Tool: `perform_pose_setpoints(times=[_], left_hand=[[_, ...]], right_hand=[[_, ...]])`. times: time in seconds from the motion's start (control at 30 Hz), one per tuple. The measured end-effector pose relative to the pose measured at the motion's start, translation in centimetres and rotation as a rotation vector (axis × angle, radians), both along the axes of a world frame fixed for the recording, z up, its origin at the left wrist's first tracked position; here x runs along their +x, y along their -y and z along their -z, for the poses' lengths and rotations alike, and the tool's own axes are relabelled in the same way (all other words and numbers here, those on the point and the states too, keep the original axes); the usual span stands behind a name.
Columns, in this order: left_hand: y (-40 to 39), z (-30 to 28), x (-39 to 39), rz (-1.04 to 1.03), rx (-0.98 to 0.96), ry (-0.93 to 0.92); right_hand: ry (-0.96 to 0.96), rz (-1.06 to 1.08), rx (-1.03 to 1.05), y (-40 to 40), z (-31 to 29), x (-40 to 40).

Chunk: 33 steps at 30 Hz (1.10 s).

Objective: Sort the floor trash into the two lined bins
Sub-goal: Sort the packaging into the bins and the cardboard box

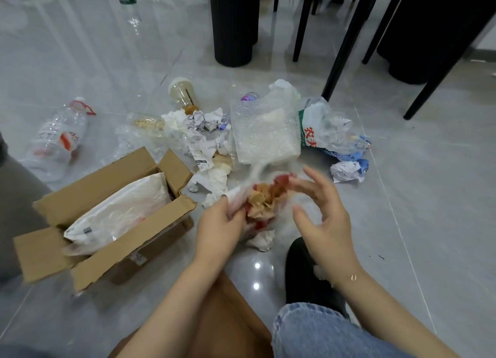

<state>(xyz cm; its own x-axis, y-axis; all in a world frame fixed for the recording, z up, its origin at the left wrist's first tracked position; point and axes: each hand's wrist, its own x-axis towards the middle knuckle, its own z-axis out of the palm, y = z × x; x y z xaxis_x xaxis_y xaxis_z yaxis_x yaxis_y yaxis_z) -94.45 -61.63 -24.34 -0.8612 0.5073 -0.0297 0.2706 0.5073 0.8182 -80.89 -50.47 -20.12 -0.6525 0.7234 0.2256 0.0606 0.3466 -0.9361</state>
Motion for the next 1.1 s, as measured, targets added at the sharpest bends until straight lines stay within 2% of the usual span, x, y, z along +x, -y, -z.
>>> perform_pose_setpoints(times=[0.1,0.2,0.27,0.33,0.4,0.63,0.9,1.1], left_hand=[[-0.2,-0.8,-0.5,-0.059,0.134,0.097],[0.0,-2.3,-0.6,-0.023,0.248,0.225],[0.4,-3.3,-0.5,0.064,0.315,0.346],[0.7,-4.0,-0.4,0.150,0.364,0.466],[1.0,-4.2,-0.6,0.200,0.361,0.515],[1.6,-4.9,-1.0,0.276,0.347,0.553],[2.0,-5.3,-1.1,0.262,0.341,0.476],[2.6,-5.7,-0.8,0.176,0.347,0.404]], right_hand=[[0.110,0.105,0.010,0.9,1.8,1.9],[0.304,-0.036,-0.184,1.0,2.8,2.1],[0.299,-0.148,-0.286,1.0,2.3,1.2],[0.215,-0.230,-0.383,1.0,1.5,0.2],[0.173,-0.289,-0.442,0.7,1.1,-0.5],[0.196,-0.397,-0.423,0.9,1.0,-1.6],[0.182,-0.341,-0.520,1.9,1.4,-2.6],[0.094,-0.181,-0.549,1.6,1.2,-3.2]])
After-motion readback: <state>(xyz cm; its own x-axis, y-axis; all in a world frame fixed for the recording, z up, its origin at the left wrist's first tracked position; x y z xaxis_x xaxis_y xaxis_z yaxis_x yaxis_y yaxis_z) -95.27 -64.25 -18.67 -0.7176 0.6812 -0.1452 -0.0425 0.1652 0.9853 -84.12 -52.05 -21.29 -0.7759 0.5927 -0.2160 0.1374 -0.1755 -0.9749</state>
